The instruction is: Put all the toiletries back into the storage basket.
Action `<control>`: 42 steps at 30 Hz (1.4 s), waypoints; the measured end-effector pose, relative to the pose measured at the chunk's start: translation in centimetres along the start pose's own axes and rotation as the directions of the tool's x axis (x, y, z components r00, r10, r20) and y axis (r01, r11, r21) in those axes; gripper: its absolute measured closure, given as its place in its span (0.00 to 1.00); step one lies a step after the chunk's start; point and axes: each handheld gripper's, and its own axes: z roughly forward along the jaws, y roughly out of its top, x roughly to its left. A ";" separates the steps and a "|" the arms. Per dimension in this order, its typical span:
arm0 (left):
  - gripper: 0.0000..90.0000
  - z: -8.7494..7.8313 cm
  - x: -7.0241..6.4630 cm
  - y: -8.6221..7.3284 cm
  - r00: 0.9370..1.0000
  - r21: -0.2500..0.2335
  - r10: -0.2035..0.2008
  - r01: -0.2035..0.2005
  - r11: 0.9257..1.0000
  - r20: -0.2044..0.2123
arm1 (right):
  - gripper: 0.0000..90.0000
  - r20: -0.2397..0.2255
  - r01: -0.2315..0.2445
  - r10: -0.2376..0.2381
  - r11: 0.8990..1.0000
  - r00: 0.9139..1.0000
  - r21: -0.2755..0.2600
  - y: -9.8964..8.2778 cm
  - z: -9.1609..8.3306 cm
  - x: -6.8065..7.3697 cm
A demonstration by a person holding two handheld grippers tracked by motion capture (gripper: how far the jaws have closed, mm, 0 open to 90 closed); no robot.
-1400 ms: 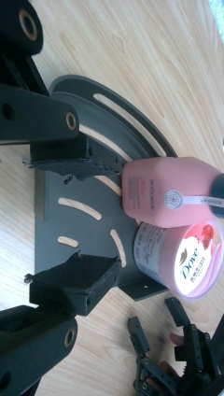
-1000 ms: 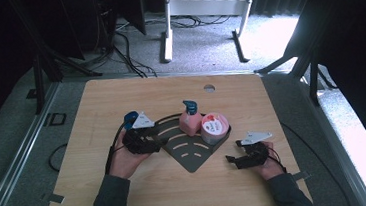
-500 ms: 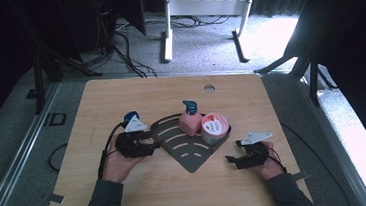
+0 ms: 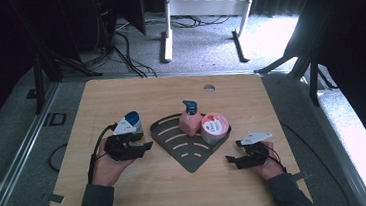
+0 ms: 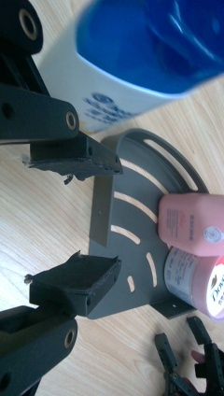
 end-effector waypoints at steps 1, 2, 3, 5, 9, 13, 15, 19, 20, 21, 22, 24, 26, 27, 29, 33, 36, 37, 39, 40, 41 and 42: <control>0.54 -0.2 0.1 -0.1 1.000 0.000 -0.003 0.003 1.000 -0.004 | 0.25 0.000 0.001 -0.001 1.000 1.000 0.000 0.0 0.0 0.0; 0.54 -0.3 0.2 -0.2 1.000 -0.002 -0.007 0.007 1.000 -0.008 | 0.25 0.000 0.000 0.000 1.000 1.000 0.000 0.0 0.0 0.0; 0.54 -0.5 0.3 -0.3 1.000 -0.002 -0.012 0.012 1.000 -0.012 | 0.25 0.000 0.000 0.000 1.000 1.000 0.000 0.0 0.0 0.0; 0.54 -0.8 0.4 -0.5 1.000 -0.001 -0.015 0.015 1.000 -0.017 | 0.25 0.000 0.000 0.000 1.000 1.000 0.000 0.0 0.0 0.0; 0.54 -1.4 0.8 -0.7 0.999 -0.002 -0.025 0.025 1.000 -0.020 | 0.25 0.000 0.000 0.000 1.000 1.000 0.000 0.0 0.0 0.0; 0.53 -1.8 1.0 -0.7 0.999 0.001 -0.030 0.030 1.000 -0.018 | 0.25 0.000 0.000 0.000 1.000 1.000 0.001 0.0 0.0 0.0; 0.53 -1.9 1.1 -0.7 0.999 0.004 -0.029 0.029 1.000 -0.020 | 0.25 0.000 0.000 0.000 1.000 1.000 0.001 0.0 0.0 0.0; 0.53 -2.2 1.4 -0.7 0.999 0.009 -0.032 0.033 0.999 -0.016 | 0.25 0.000 0.000 0.000 1.000 1.000 0.000 0.0 0.0 0.0; 0.54 -2.3 1.4 -0.7 0.999 0.010 -0.034 0.034 0.999 -0.017 | 0.25 0.000 0.000 0.000 1.000 1.000 0.001 0.0 0.0 0.0; 0.53 -2.4 1.5 -0.7 0.999 0.010 -0.033 0.033 0.999 -0.021 | 0.25 0.000 0.000 0.000 1.000 1.000 0.001 0.0 0.0 0.0; 0.53 -2.5 1.5 -0.7 0.999 0.012 -0.036 0.037 0.999 -0.026 | 0.25 0.000 0.000 0.000 1.000 1.000 0.001 0.0 0.0 0.0; 0.53 -2.7 1.7 -0.7 0.999 0.010 -0.040 0.041 0.999 -0.030 | 0.25 0.000 0.000 0.000 1.000 1.000 0.000 0.0 0.0 0.0; 0.53 -2.8 1.9 -0.7 0.998 0.011 -0.047 0.048 0.999 -0.036 | 0.25 -0.001 0.000 0.000 1.000 1.000 0.000 0.0 0.0 0.0; 0.52 -2.9 2.0 -0.7 0.998 0.014 -0.046 0.047 0.999 -0.038 | 0.25 -0.001 0.000 0.000 1.000 1.000 0.001 0.0 0.0 0.0; 0.52 -3.0 2.2 -0.7 0.998 0.016 -0.051 0.052 0.999 -0.044 | 0.25 -0.001 0.000 0.000 1.000 1.000 0.001 0.0 0.0 0.0; 0.52 -3.4 2.7 -0.7 0.997 0.020 -0.053 0.054 0.998 -0.058 | 0.25 -0.001 0.001 -0.001 1.000 1.000 0.000 0.0 0.0 0.0; 0.52 -3.6 3.1 -0.5 0.996 0.027 -0.059 0.061 0.998 -0.069 | 0.25 0.000 0.001 -0.001 1.000 1.000 0.000 0.0 0.0 0.0; 0.52 -3.7 3.2 -0.4 0.996 0.035 -0.052 0.055 0.998 -0.074 | 0.25 0.000 0.000 0.000 1.000 1.000 0.001 0.0 0.0 0.0; 0.51 -3.7 3.4 -0.2 0.996 0.040 -0.049 0.052 0.998 -0.080 | 0.25 -0.001 -0.001 0.001 1.000 1.000 0.000 0.0 0.0 0.0; 0.51 -3.7 3.4 -0.1 0.995 0.044 -0.048 0.051 0.998 -0.083 | 0.25 -0.002 -0.002 0.002 1.000 1.000 0.000 0.0 0.0 0.0; 0.51 -3.8 3.5 0.0 0.995 0.048 -0.044 0.049 0.998 -0.087 | 0.25 -0.002 -0.002 0.002 1.000 1.000 0.000 0.0 0.0 0.0; 0.51 -3.8 3.6 0.1 0.995 0.053 -0.040 0.045 0.998 -0.090 | 0.25 -0.001 -0.001 0.001 1.000 1.000 0.000 0.0 0.0 0.0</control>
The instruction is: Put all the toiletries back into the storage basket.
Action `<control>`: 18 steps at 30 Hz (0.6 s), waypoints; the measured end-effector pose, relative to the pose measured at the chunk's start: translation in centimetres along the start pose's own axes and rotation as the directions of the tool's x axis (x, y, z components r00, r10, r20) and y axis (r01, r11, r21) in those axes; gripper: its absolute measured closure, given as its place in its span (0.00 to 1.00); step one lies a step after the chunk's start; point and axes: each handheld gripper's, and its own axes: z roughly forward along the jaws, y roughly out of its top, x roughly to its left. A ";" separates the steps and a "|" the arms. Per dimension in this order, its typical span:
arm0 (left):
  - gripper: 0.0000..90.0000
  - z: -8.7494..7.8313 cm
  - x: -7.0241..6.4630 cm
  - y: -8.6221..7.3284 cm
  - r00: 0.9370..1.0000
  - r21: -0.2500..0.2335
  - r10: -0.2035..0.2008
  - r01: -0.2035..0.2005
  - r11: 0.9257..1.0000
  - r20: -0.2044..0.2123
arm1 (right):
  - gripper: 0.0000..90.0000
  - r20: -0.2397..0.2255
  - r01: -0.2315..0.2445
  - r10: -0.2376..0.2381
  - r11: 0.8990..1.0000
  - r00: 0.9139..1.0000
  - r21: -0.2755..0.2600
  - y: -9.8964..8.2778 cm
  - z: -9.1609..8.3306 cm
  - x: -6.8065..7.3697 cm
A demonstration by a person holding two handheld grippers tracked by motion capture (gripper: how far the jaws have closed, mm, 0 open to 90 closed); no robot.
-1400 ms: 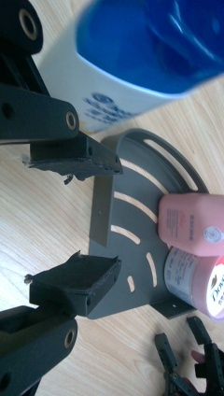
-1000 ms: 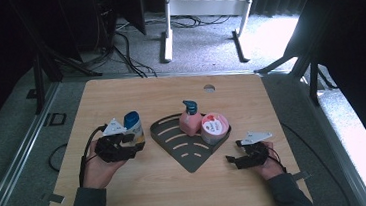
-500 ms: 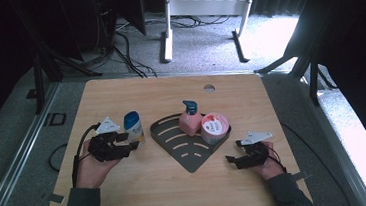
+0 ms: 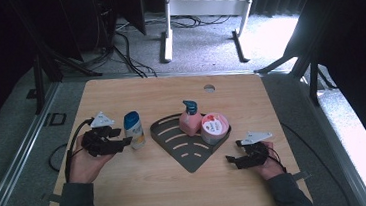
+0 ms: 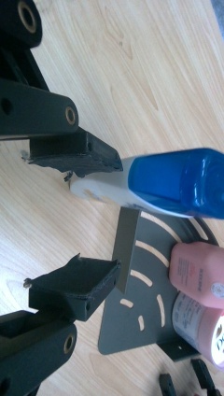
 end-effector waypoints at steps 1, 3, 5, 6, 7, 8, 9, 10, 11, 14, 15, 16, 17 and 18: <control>0.50 0.0 0.1 0.1 1.000 0.003 -0.001 0.001 1.000 -0.003 | 0.25 0.000 0.001 -0.001 1.000 1.000 0.000 0.0 0.0 0.0; 0.50 0.2 0.3 0.3 1.000 0.014 0.001 0.000 1.000 -0.007 | 0.25 -0.001 0.000 0.000 1.000 1.000 0.000 0.0 0.0 0.0; 0.50 0.3 0.5 0.4 1.000 0.025 0.001 -0.001 1.000 -0.006 | 0.25 0.000 0.000 0.000 1.000 1.000 0.000 0.0 0.0 0.0; 0.49 0.4 0.5 0.5 1.000 0.032 0.004 -0.003 0.999 -0.010 | 0.25 0.000 0.000 0.000 1.000 1.000 0.000 0.0 0.0 0.0; 0.48 0.4 0.5 0.5 1.000 0.032 0.004 -0.003 0.999 -0.010 | 0.25 0.000 0.000 0.000 1.000 1.000 0.000 0.0 0.0 0.0; 0.48 0.5 0.6 0.6 1.000 0.038 0.005 -0.005 0.999 -0.012 | 0.25 -0.002 0.000 0.000 1.000 1.000 0.000 0.0 0.0 0.0; 0.48 0.6 0.6 0.6 1.000 0.039 0.004 -0.004 0.999 -0.011 | 0.25 -0.002 0.000 0.000 1.000 1.000 0.000 0.0 0.0 0.0; 0.48 0.7 0.7 0.7 1.000 0.047 0.007 -0.007 0.999 -0.012 | 0.25 -0.002 0.000 0.000 1.000 1.000 0.000 0.0 0.0 0.0; 0.48 0.8 0.7 0.8 1.000 0.052 0.011 -0.010 0.999 -0.014 | 0.25 -0.002 -0.001 0.001 1.000 1.000 0.000 0.0 0.0 0.0; 0.48 1.0 0.7 1.0 1.000 0.065 0.018 -0.017 0.998 -0.019 | 0.25 -0.001 0.000 0.000 1.000 1.000 0.000 0.0 0.0 0.0; 0.47 1.0 0.7 1.1 1.000 0.070 0.021 -0.019 0.997 -0.021 | 0.25 -0.001 0.000 0.000 1.000 1.000 0.000 0.0 0.0 0.0; 0.47 1.1 0.7 1.2 1.000 0.071 0.022 -0.020 0.997 -0.020 | 0.25 -0.001 0.001 -0.001 1.000 1.000 -0.001 0.0 0.0 0.0; 0.47 1.1 0.8 1.2 0.999 0.075 0.025 -0.024 0.997 -0.019 | 0.25 -0.001 0.002 -0.002 1.000 1.000 -0.001 0.0 0.0 0.0; 0.47 1.2 0.8 1.3 0.999 0.078 0.026 -0.024 0.997 -0.021 | 0.25 0.000 0.001 -0.001 1.000 1.000 0.000 0.0 0.0 0.0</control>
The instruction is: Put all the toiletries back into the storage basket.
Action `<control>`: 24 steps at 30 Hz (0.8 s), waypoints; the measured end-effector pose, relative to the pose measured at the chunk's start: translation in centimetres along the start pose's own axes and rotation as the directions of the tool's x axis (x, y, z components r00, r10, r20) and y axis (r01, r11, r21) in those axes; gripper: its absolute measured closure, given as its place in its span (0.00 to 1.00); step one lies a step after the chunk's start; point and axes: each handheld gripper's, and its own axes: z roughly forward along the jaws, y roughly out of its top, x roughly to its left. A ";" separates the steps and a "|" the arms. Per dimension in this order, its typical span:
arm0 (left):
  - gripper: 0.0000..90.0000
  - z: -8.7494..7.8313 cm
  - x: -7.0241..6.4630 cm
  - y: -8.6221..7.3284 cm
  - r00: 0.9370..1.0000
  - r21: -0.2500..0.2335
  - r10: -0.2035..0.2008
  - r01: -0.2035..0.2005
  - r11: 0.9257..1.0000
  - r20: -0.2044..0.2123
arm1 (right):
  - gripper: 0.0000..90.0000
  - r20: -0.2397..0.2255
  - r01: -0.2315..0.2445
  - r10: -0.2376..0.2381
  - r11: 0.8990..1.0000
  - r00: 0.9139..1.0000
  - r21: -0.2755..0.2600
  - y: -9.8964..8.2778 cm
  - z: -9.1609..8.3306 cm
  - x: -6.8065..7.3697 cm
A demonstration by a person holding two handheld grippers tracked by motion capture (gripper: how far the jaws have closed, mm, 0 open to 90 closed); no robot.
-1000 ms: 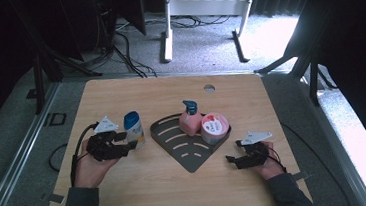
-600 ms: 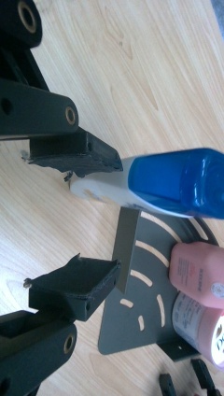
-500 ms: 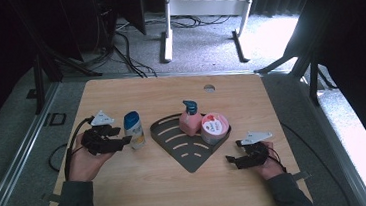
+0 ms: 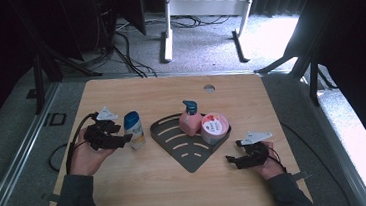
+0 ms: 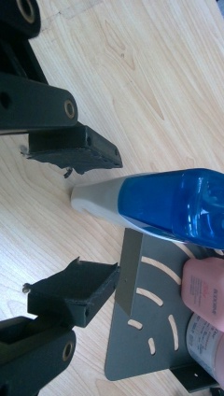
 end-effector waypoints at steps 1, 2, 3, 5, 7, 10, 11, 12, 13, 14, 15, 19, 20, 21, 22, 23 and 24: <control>0.47 0.1 0.0 0.1 1.000 0.007 0.002 -0.002 1.000 0.001 | 0.25 0.000 0.000 0.000 1.000 1.000 0.000 0.0 0.0 0.0; 0.47 0.2 0.0 0.1 1.000 0.013 0.007 -0.007 1.000 -0.002 | 0.25 0.000 0.000 0.000 1.000 1.000 0.000 0.0 0.0 0.0; 0.47 0.2 0.0 0.2 1.000 0.019 0.011 -0.011 1.000 0.000 | 0.25 0.000 0.000 0.000 1.000 1.000 0.000 0.0 0.0 0.0; 0.47 0.4 0.0 0.3 1.000 0.026 0.015 -0.015 1.000 -0.002 | 0.25 0.000 0.001 -0.001 1.000 1.000 0.000 0.0 0.0 0.0; 0.47 0.5 0.0 0.5 1.000 0.029 0.016 -0.016 0.999 -0.002 | 0.25 0.001 0.003 -0.003 1.000 1.000 -0.002 0.0 0.0 0.0; 0.47 0.6 0.0 0.7 1.000 0.044 0.028 -0.027 0.999 -0.001 | 0.25 0.001 0.003 -0.003 1.000 1.000 -0.001 0.0 0.0 0.0; 0.47 0.7 0.0 0.8 1.000 0.045 0.028 -0.028 0.999 -0.002 | 0.25 0.001 0.002 -0.002 1.000 1.000 -0.001 0.0 0.0 0.0; 0.47 0.7 0.0 0.9 0.999 0.054 0.034 -0.034 0.998 -0.003 | 0.25 0.001 0.002 -0.002 1.000 1.000 -0.001 0.0 0.0 0.0; 0.47 0.8 0.0 1.0 0.999 0.057 0.035 -0.034 0.998 -0.004 | 0.25 0.000 0.002 -0.002 1.000 1.000 -0.001 0.0 0.0 0.0; 0.47 0.9 0.1 1.1 0.999 0.061 0.038 -0.038 0.997 -0.002 | 0.25 0.000 0.001 -0.001 1.000 1.000 -0.001 0.0 0.0 0.0; 0.47 0.9 0.1 1.2 0.999 0.065 0.037 -0.036 0.997 -0.005 | 0.25 0.000 0.001 -0.001 1.000 1.000 -0.001 0.0 0.0 0.0; 0.47 1.2 0.2 1.5 0.999 0.086 0.045 -0.044 0.995 -0.007 | 0.25 0.000 0.001 -0.001 1.000 1.000 -0.001 0.0 0.0 0.0; 0.47 1.2 0.3 1.6 0.999 0.093 0.049 -0.049 0.995 -0.006 | 0.25 0.000 0.001 -0.001 1.000 1.000 -0.001 0.0 0.0 0.0; 0.46 1.3 0.3 1.7 0.999 0.096 0.049 -0.049 0.994 -0.007 | 0.25 0.000 0.001 -0.001 1.000 1.000 -0.001 0.0 0.0 0.0; 0.46 1.4 0.3 1.8 0.999 0.100 0.054 -0.053 0.994 -0.007 | 0.25 0.000 0.001 -0.001 1.000 1.000 -0.001 0.0 0.0 0.0; 0.46 1.4 0.3 2.0 0.998 0.105 0.055 -0.054 0.993 -0.008 | 0.25 0.000 0.001 -0.001 1.000 1.000 -0.001 0.0 0.0 0.0; 0.46 1.5 0.3 2.0 0.998 0.107 0.059 -0.058 0.993 -0.011 | 0.25 -0.001 0.000 0.000 1.000 1.000 0.000 0.0 0.0 0.0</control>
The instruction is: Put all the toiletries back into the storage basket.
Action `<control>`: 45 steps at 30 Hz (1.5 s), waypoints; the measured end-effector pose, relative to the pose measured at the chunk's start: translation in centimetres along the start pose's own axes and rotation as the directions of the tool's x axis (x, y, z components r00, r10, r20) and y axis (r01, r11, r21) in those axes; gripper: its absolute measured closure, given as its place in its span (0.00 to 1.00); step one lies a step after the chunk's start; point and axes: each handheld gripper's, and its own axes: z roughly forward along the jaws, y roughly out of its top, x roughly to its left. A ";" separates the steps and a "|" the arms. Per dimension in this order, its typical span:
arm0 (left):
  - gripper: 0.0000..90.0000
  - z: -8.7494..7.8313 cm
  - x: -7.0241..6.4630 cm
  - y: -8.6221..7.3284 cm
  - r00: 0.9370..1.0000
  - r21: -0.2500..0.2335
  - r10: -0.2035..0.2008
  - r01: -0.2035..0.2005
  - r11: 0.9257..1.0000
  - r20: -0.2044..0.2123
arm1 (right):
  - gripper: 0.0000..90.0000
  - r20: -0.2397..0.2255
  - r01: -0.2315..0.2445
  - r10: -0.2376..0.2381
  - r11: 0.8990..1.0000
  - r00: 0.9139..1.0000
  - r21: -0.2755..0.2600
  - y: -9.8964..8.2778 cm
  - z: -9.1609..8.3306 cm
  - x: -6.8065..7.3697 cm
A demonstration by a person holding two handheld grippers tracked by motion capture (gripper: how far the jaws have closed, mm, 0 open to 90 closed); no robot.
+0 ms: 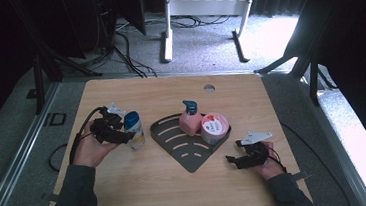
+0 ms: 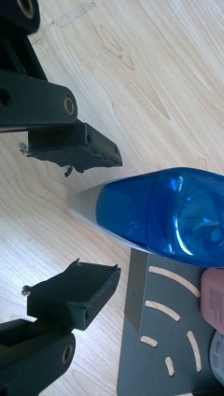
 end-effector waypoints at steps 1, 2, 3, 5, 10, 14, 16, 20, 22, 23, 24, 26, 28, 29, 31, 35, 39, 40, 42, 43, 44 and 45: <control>0.45 0.1 0.0 0.1 1.000 0.000 -0.002 0.002 1.000 0.002 | 0.25 0.001 0.001 -0.001 1.000 1.000 0.000 0.0 0.0 0.0; 0.45 0.1 0.0 0.2 1.000 0.003 -0.002 0.002 1.000 0.001 | 0.25 0.001 0.000 0.000 1.000 1.000 0.000 0.0 0.0 0.0; 0.45 0.2 0.0 0.3 1.000 0.007 -0.001 0.001 1.000 0.000 | 0.25 0.000 0.000 0.000 1.000 1.000 0.000 0.0 0.0 0.0; 0.45 0.3 0.0 0.5 1.000 0.014 0.002 -0.002 1.000 -0.002 | 0.25 0.000 0.000 0.000 1.000 1.000 0.000 0.0 0.0 0.0; 0.45 0.5 0.0 1.0 1.000 0.034 0.019 -0.019 0.999 -0.011 | 0.25 0.000 0.000 0.000 1.000 1.000 0.000 0.0 0.0 0.0; 0.45 0.7 0.0 1.4 1.000 0.040 0.019 -0.019 0.999 -0.007 | 0.25 0.000 0.000 0.000 1.000 1.000 0.000 0.0 0.0 0.0; 0.45 0.8 0.0 1.5 1.000 0.051 0.026 -0.025 0.998 -0.007 | 0.25 0.000 0.000 0.000 1.000 1.000 0.000 0.0 0.0 0.0; 0.45 1.0 0.0 1.7 1.000 0.061 0.030 -0.030 0.998 -0.006 | 0.25 0.000 0.000 0.000 1.000 1.000 0.000 0.0 0.0 0.0; 0.45 1.1 0.0 1.9 1.000 0.065 0.030 -0.030 0.997 0.002 | 0.25 -0.001 0.000 0.000 1.000 1.000 0.000 0.0 0.0 0.0; 0.45 1.2 0.0 2.0 0.999 0.069 0.032 -0.033 0.997 0.002 | 0.25 -0.001 -0.001 0.001 1.000 1.000 0.000 0.0 0.0 0.0; 0.45 1.2 0.0 2.0 0.999 0.069 0.032 -0.033 0.997 0.002 | 0.25 -0.001 -0.001 0.001 1.000 1.000 0.000 0.0 0.0 0.0; 0.45 1.4 0.0 2.3 0.999 0.088 0.041 -0.041 0.995 0.000 | 0.25 0.000 0.000 0.000 1.000 1.000 0.000 0.0 0.0 0.0; 0.45 1.6 0.0 2.5 0.999 0.093 0.044 -0.044 0.995 0.001 | 0.25 0.000 0.000 0.000 1.000 1.000 0.000 0.0 0.0 0.0; 0.45 1.7 0.0 2.5 0.999 0.094 0.038 -0.038 0.995 0.004 | 0.25 0.000 0.000 0.000 1.000 1.000 0.000 0.0 0.0 0.0; 0.45 1.8 0.0 2.6 0.999 0.108 0.044 -0.044 0.993 0.003 | 0.25 0.000 0.000 0.000 1.000 1.000 0.000 0.0 0.0 0.0; 0.45 2.2 0.1 2.8 0.999 0.123 0.047 -0.047 0.991 0.006 | 0.25 -0.002 -0.002 0.002 1.000 1.000 0.000 0.0 0.0 0.0; 0.45 2.6 0.1 3.0 0.999 0.138 0.049 -0.049 0.989 0.006 | 0.25 -0.001 -0.001 0.001 1.000 1.000 0.000 0.0 0.0 0.0; 0.45 2.7 0.1 3.1 0.999 0.142 0.051 -0.051 0.989 0.005 | 0.25 -0.001 -0.001 0.001 1.000 1.000 0.000 0.0 0.0 0.0; 0.45 2.7 0.1 3.1 0.999 0.145 0.050 -0.050 0.988 0.007 | 0.25 -0.001 -0.001 0.001 1.000 1.000 0.000 0.0 0.0 0.0; 0.45 2.9 0.1 3.2 0.999 0.151 0.053 -0.053 0.987 0.005 | 0.25 -0.001 -0.001 0.001 1.000 1.000 0.000 0.0 0.0 0.0; 0.45 2.9 0.1 3.2 0.999 0.153 0.051 -0.052 0.987 0.006 | 0.25 -0.002 -0.001 0.001 1.000 1.000 0.000 0.0 0.0 0.0; 0.45 3.0 0.2 3.3 0.999 0.155 0.050 -0.050 0.987 0.006 | 0.25 -0.002 -0.002 0.002 1.000 1.000 0.000 0.0 0.0 0.0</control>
